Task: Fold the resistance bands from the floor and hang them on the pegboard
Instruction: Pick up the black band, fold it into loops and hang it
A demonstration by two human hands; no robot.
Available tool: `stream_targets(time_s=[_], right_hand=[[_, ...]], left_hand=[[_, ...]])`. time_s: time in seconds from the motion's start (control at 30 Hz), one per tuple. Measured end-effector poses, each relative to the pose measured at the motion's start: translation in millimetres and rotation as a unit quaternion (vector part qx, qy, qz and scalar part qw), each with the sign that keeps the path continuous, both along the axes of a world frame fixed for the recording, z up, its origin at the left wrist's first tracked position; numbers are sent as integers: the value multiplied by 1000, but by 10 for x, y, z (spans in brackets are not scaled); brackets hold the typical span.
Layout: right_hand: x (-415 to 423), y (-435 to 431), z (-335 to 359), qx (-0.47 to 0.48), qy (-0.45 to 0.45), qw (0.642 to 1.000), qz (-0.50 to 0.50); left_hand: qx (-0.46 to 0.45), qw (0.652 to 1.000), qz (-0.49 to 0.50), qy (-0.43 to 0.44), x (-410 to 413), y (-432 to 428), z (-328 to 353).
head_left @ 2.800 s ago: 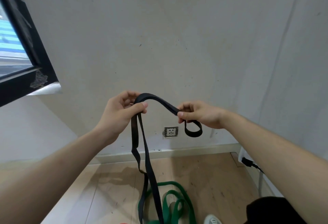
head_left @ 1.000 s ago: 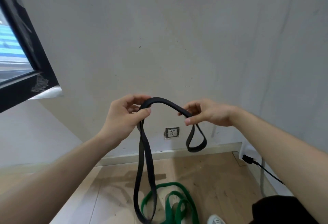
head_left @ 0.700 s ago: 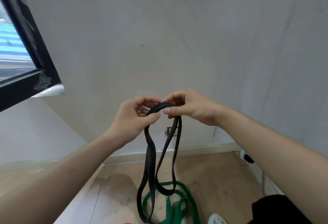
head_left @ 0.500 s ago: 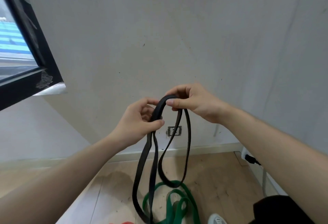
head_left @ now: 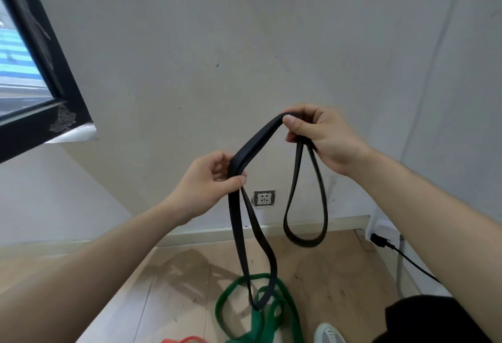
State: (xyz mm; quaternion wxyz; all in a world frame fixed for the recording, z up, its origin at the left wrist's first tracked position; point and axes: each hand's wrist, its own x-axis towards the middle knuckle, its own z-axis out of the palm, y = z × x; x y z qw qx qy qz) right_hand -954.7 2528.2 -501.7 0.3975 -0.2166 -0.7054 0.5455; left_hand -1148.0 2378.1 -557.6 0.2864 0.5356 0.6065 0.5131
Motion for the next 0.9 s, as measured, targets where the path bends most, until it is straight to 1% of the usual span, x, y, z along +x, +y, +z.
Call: stream_targets(time_s=[0.1,0.23,0.33,0.47,0.53,0.57,0.63,0.77,0.83,0.9], right_hand=[[24,36,-28,-23,-4,1000,5],[78,122,-133,-63,-40,997,31],[141,184,-269,-46,-135,988,57],[101,150,-429,-5,-281,950,133],[17,68,-491,4,-320,934,160],[-28,22,-515,7,-325,930,170],[-114,-68,-528,2,-299,937,179],[-271,-219,-416,-28,-155,971,178],[-336,-272,-384,-35,-96,982,158],[-382,-310,-384,-21,-76,989,125]], left_hand=[[-6,1000,5,-14,-4,15,0],[20,997,45,-52,-42,35,11],[44,992,72,-97,-97,35,71],[69,991,62,-95,-95,3,161],[71,993,52,-84,-56,-9,174],[71,993,46,-78,-36,-12,174],[72,994,34,-72,-13,-14,167],[80,994,20,-77,-24,-17,154],[84,993,20,-78,-38,-17,138],[86,994,16,-69,-57,-24,122]])
